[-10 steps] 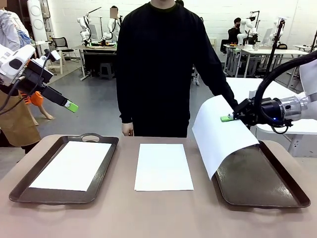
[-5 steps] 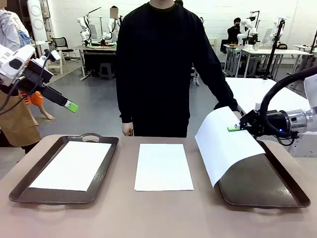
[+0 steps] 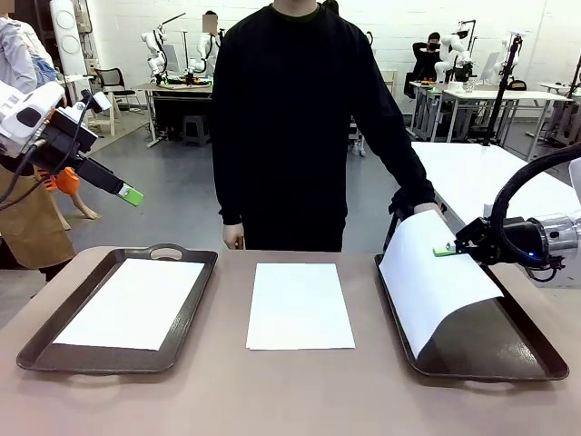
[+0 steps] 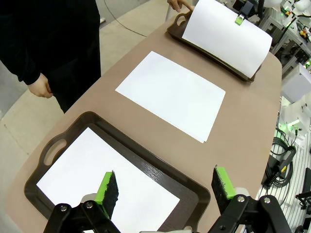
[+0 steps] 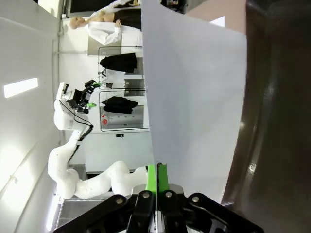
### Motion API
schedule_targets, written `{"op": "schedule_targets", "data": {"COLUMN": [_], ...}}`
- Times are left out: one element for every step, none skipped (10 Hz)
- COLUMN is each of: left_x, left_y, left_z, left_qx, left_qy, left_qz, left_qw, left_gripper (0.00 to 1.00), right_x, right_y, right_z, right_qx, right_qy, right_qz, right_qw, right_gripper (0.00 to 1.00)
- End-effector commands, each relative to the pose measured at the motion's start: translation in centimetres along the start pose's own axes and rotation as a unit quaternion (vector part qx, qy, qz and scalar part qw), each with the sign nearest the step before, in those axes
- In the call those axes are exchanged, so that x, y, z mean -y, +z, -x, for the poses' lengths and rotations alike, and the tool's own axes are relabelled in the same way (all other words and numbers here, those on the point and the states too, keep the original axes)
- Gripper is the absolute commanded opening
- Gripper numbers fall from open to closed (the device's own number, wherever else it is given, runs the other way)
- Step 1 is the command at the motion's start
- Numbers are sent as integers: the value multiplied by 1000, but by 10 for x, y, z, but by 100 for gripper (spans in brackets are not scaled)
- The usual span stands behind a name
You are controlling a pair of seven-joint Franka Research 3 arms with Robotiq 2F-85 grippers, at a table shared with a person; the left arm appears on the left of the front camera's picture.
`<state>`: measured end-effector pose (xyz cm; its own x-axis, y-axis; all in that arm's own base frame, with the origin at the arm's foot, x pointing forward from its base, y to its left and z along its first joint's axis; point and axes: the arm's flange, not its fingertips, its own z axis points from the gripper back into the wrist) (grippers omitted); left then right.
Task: Sort the A4 documents.
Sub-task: Place the A4 Paper in the designated Handle tray.
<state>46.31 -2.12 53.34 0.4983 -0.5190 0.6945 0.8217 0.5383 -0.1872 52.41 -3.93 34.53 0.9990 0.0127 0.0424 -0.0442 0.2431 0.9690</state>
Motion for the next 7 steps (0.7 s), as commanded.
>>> {"op": "schedule_targets", "data": {"left_x": [1, 1, 1, 1, 1, 1, 1], "left_y": [0, 0, 0, 0, 0, 0, 0], "left_z": [0, 0, 0, 0, 0, 0, 0], "left_qx": [-3, -3, -3, -3, -3, -3, -3], "left_qy": [-3, -3, -3, -3, -3, -3, -3], "left_qz": [-1, -1, -1, -1, -1, -1, -1], "left_qw": [1000, 1000, 1000, 1000, 1000, 1000, 1000], "left_gripper": [100, 100, 100, 100, 100, 100, 100], "right_x": [1, 4, 7, 9, 13, 18, 22], "right_y": [24, 30, 36, 39, 39, 37, 39], "right_z": [-6, -8, -9, -10, -8, -7, -5], "right_qx": [-15, -24, -28, -23, -21, -19, -4], "right_qy": [25, 38, 47, 51, 50, 46, 45], "right_qz": [34, 64, 102, 127, 147, 165, 177], "right_qw": [999, 997, 993, 990, 988, 985, 983], "right_gripper": [1, 1, 1, 1, 1, 1, 1]}}
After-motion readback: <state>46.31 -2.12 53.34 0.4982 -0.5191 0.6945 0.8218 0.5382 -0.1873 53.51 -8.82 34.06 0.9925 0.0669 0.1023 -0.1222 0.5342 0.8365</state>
